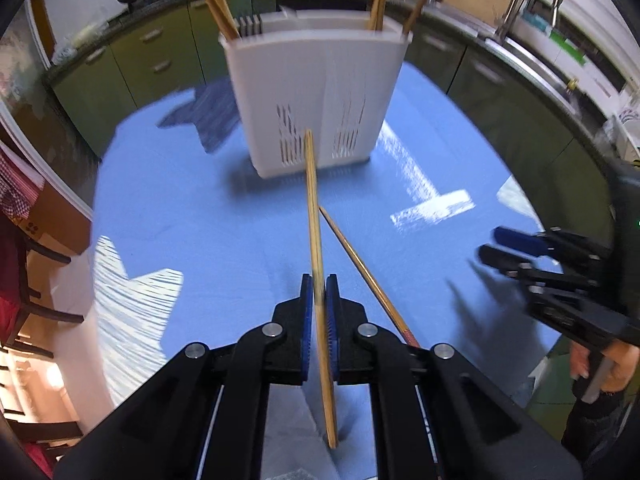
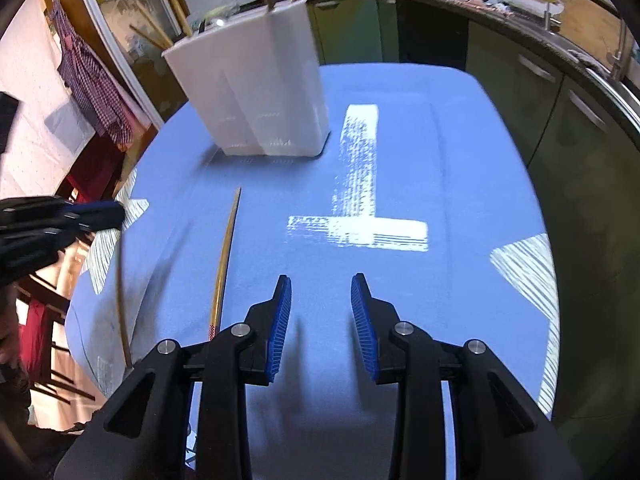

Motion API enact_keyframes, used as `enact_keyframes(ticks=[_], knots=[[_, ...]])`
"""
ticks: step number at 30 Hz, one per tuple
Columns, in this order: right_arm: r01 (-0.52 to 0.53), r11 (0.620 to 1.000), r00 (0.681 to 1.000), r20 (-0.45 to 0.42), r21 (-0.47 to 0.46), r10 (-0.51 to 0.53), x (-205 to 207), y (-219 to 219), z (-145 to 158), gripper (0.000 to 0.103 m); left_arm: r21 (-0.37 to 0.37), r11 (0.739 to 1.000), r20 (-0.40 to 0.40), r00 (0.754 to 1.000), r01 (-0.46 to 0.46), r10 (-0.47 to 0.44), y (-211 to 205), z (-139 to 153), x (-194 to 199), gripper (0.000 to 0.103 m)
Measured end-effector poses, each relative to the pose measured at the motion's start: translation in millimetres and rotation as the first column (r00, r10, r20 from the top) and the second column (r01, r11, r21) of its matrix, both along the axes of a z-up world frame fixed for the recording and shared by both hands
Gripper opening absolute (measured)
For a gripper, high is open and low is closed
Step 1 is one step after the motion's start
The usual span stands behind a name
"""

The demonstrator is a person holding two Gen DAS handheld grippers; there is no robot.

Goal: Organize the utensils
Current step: 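Lift the chopstick upright with the left tool while the right tool grasps the last chopstick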

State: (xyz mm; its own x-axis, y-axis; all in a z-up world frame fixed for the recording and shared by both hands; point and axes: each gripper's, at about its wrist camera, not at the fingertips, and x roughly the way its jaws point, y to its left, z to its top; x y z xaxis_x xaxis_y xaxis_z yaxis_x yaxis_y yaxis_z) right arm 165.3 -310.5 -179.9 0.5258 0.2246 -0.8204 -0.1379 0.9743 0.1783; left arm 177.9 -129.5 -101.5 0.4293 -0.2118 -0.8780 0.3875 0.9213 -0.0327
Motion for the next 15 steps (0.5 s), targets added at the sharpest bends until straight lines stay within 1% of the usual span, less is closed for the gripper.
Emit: enact_keyframes(ticks=[3,8,13,15], knots=[[-0.035,0.999,0.999,-0.035,-0.013,0.035,11,15,-5,0.032,-0.022,1.0,0.038,0.999,0.0,0.001,10,15,-14,0.007],[-0.103,0.993,0.991,-0.095,-0.053,0.098,33,47,-10,0.032,-0.042,0.999,0.075,0.997,0.007,-0.004,21,26,-28,0.007],[-0.171,0.983,0.974,-0.163,-0.071,0.158,56,79,-14,0.032,-0.057,0.998,0.118,0.993,0.016,-0.009,28,36,-45,0.006],[-0.201,0.977,0.962,-0.202,-0.075,0.183,66,92,-19,0.032,-0.058,0.998,0.133,0.991,0.021,-0.013,31,41,-51,0.006]])
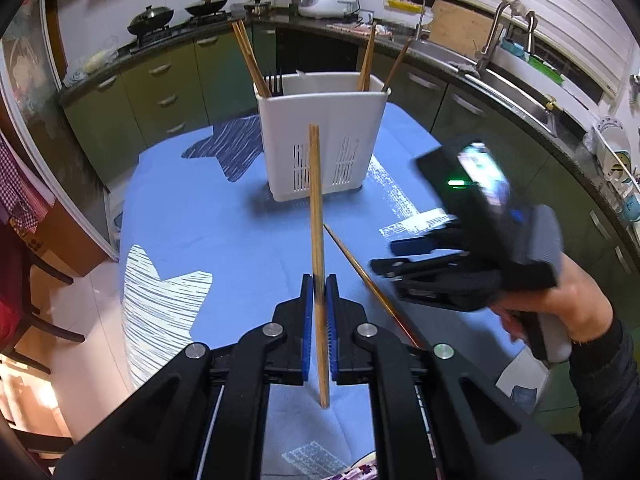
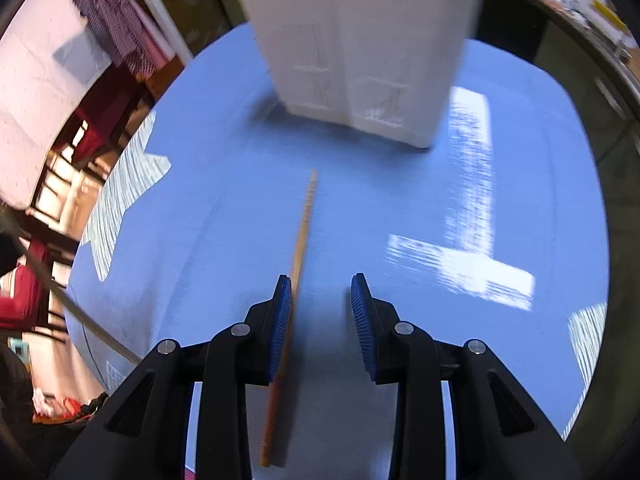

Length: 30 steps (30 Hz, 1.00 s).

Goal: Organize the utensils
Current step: 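Lift the chopstick upright with the left tool while the right tool grasps the last chopstick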

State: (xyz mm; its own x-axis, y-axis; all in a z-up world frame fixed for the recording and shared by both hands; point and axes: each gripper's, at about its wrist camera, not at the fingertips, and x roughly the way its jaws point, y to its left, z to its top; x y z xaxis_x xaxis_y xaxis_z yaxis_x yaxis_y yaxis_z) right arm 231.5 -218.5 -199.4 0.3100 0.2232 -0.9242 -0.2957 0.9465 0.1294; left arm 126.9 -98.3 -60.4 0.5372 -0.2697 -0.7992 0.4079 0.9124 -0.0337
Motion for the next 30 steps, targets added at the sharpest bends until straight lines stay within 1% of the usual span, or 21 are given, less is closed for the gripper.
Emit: enact_keyframes(ticks=[3,7,12,17,18,19,20,24,28,30], knots=[[-0.012,1.0,1.0,-0.025,-0.019,0.011,11,12,-5,0.032,0.002,1.0,0.02,1.0,0.001,-0.001,4,4,-6,0.006],[-0.015,0.998,0.999,-0.037,-0.053,0.013,23,24,-9,0.032,0.001,1.0,0.036,0.999,-0.006,0.006,10,6,-8,0.006],[-0.014,0.996,0.999,-0.05,-0.084,0.01,32,34,-16,0.03,-0.006,1.0,0.042,0.999,-0.011,0.011,14,5,-8,0.006],[-0.011,0.993,0.999,-0.05,-0.12,0.005,35,43,-21,0.023,-0.004,1.0,0.048,0.999,-0.011,0.011,15,5,-10,0.006],[-0.01,0.992,0.999,-0.047,-0.129,0.004,35,44,-22,0.019,-0.003,1.0,0.049,0.999,-0.01,0.01,16,6,-10,0.006],[-0.009,0.99,0.999,-0.044,-0.14,0.003,36,45,-22,0.018,-0.003,1.0,0.049,0.999,-0.01,0.011,16,5,-10,0.006],[-0.008,0.99,0.999,-0.047,-0.139,0.002,36,45,-22,0.017,-0.003,1.0,0.05,0.999,-0.01,0.01,16,6,-11,0.006],[-0.012,0.99,0.999,-0.043,-0.142,0.006,34,49,-22,0.008,-0.001,1.0,0.051,0.999,-0.012,0.012,16,6,-11,0.006],[-0.011,0.989,0.999,-0.032,-0.146,0.007,33,48,-21,0.007,0.001,1.0,0.051,0.999,-0.012,0.012,17,6,-10,0.006],[-0.013,0.992,1.0,-0.028,-0.128,0.009,31,45,-18,0.007,0.002,1.0,0.051,0.999,-0.011,0.01,17,5,-11,0.006]])
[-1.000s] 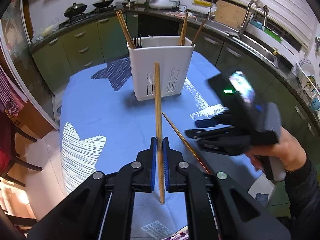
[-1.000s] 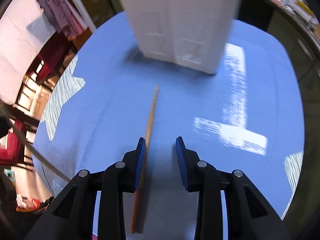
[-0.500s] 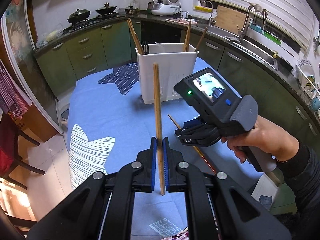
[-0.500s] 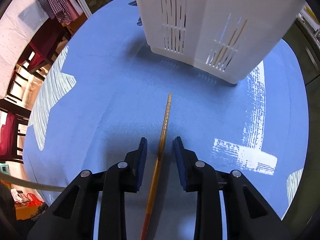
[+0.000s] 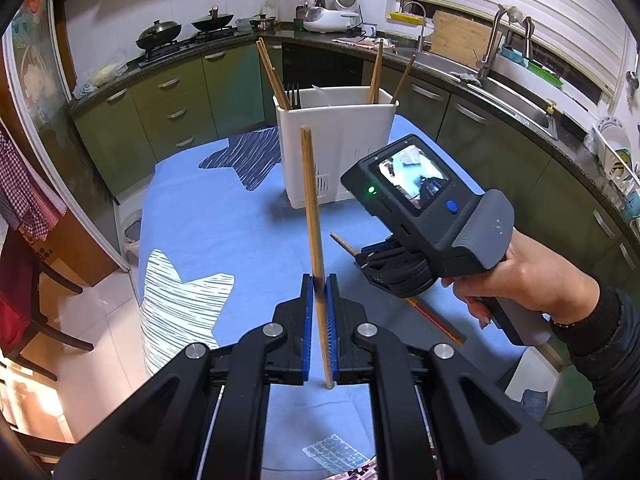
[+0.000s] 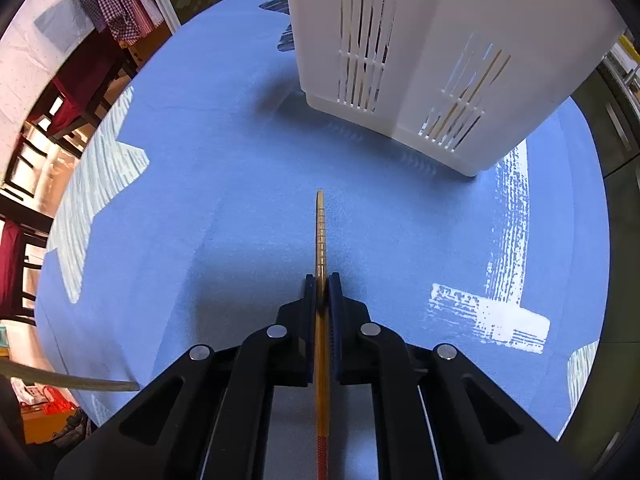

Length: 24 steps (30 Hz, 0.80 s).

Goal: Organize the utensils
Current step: 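Lift the chopstick upright with the left tool while the right tool grasps the last chopstick, then drop both chopsticks into the white holder from the left and right tools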

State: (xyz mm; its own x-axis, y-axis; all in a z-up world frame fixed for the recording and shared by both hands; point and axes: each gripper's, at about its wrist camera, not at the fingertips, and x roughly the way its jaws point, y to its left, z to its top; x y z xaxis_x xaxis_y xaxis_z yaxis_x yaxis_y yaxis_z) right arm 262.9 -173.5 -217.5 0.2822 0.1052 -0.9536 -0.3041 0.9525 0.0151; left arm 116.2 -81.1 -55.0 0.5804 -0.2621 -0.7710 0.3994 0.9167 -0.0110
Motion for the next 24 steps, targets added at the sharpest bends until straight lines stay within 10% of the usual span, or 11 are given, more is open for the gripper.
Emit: enact_keyframes(ticks=[9,24], knots=[[0.011,0.994,0.984,0.176,0.108,-0.03,-34,-31,69,0.007,0.013,1.0,0.003,1.0,0.008,-0.008,0,1,0,0.006],[0.025,0.972,0.87,0.473,0.232,-0.136,-174,-91,150,0.007,0.023,1.0,0.019,1.0,0.012,-0.012,-2,2,-4,0.006]])
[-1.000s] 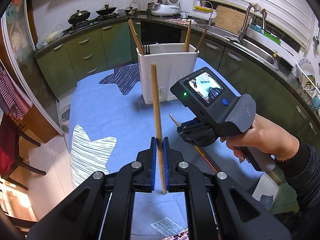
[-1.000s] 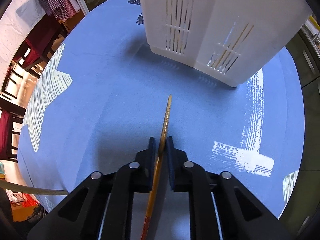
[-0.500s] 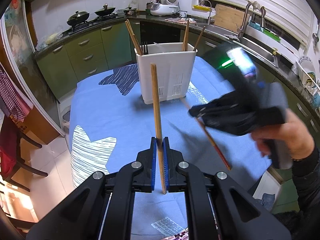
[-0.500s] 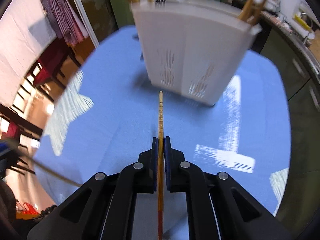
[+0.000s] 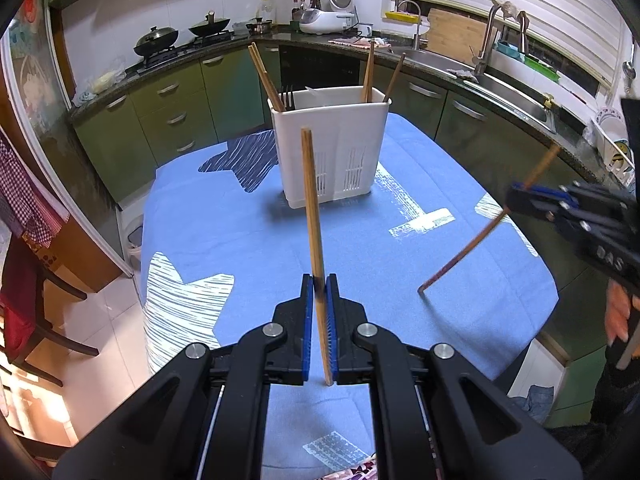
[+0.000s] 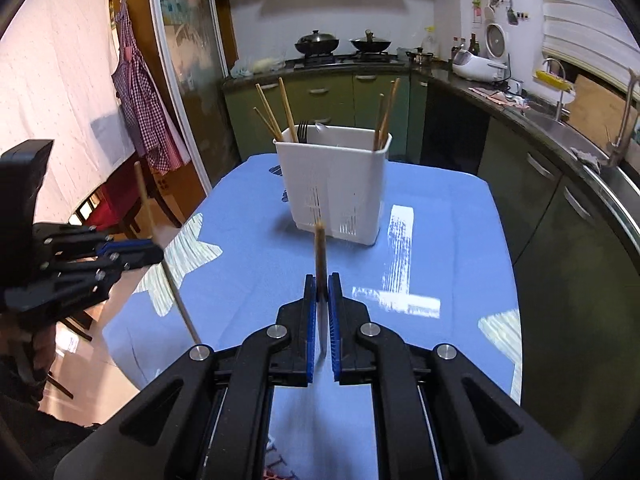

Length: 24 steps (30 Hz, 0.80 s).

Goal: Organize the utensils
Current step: 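Drop both chopsticks into the white holder from the left and right tools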

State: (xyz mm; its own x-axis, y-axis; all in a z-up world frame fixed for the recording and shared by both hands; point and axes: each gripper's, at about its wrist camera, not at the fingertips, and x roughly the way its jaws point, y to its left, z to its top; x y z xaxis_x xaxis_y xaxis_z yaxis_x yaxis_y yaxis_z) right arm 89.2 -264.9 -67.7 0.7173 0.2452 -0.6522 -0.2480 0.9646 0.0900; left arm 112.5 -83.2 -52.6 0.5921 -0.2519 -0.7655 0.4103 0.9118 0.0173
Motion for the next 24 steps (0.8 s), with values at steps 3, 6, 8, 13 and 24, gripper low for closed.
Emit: enact_keyframes(ticks=[3,6,8,13,24], knots=[[0.011,1.0,1.0,0.01,0.017,-0.011,-8,-5,0,0.007,0.001,1.0,0.001,1.0,0.002,-0.002,-2,0,0,0.006],[0.012,1.0,1.0,0.01,0.025,-0.012,-8,-8,-2,0.007,0.002,1.0,0.001,1.0,0.004,-0.004,-2,0,-3,0.006],[0.012,1.0,1.0,0.007,0.029,-0.012,-5,-7,-5,0.007,-0.005,1.0,-0.004,1.0,0.006,-0.006,-2,1,-2,0.006],[0.01,0.999,1.0,0.007,0.042,-0.01,-5,-9,-8,0.007,-0.008,1.0,0.011,1.0,0.012,-0.012,-5,10,1,0.006],[0.002,0.998,1.0,0.007,0.058,-0.003,-2,-12,-10,0.007,-0.03,1.0,0.15,0.989,0.005,0.0,-30,84,46,0.006]])
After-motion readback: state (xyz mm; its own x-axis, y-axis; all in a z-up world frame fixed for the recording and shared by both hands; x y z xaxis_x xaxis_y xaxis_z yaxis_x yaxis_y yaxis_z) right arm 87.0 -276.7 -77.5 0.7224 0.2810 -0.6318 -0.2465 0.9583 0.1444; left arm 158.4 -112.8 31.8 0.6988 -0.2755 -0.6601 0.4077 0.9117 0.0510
